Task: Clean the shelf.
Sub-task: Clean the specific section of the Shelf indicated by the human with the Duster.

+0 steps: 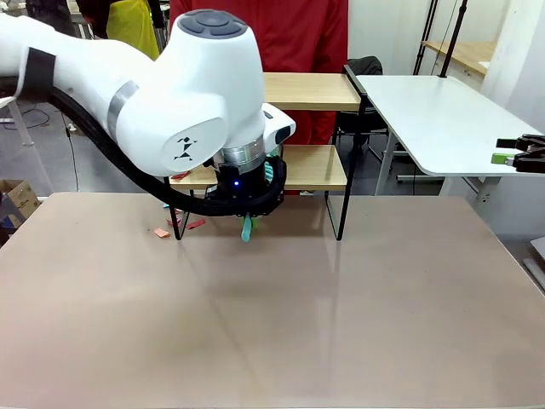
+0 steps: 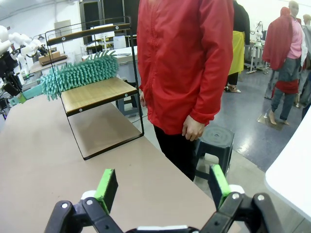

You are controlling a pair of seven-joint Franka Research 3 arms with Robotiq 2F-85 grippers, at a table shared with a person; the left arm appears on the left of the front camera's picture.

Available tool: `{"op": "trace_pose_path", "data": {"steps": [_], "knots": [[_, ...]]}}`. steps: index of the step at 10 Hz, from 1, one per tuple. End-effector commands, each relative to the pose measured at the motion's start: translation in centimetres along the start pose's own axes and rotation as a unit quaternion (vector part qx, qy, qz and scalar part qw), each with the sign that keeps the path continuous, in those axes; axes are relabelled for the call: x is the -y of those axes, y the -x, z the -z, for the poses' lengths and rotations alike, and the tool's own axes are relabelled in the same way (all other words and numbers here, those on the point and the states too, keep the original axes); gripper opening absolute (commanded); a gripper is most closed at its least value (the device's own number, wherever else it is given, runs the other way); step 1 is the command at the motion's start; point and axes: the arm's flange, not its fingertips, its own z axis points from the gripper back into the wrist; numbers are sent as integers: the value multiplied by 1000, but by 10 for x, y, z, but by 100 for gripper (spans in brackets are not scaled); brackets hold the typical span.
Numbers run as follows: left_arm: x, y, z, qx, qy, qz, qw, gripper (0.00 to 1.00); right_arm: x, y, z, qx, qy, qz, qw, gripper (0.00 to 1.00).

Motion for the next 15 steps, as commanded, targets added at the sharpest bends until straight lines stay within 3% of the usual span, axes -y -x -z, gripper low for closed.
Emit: {"op": "trace_pose_path", "data": {"steps": [1,10,15], "knots": [[-22,9,-9,-8,-8,-2,1000,13,-1,-9,2,-7,8,5,1000,100],[-90,6,-29,-74,-57,-20,995,13,-1,-9,2,-7,8,5,1000,100],[-121,11,-39,-101,-135,-77,983,13,-1,-9,2,-7,8,5,1000,100]]}}
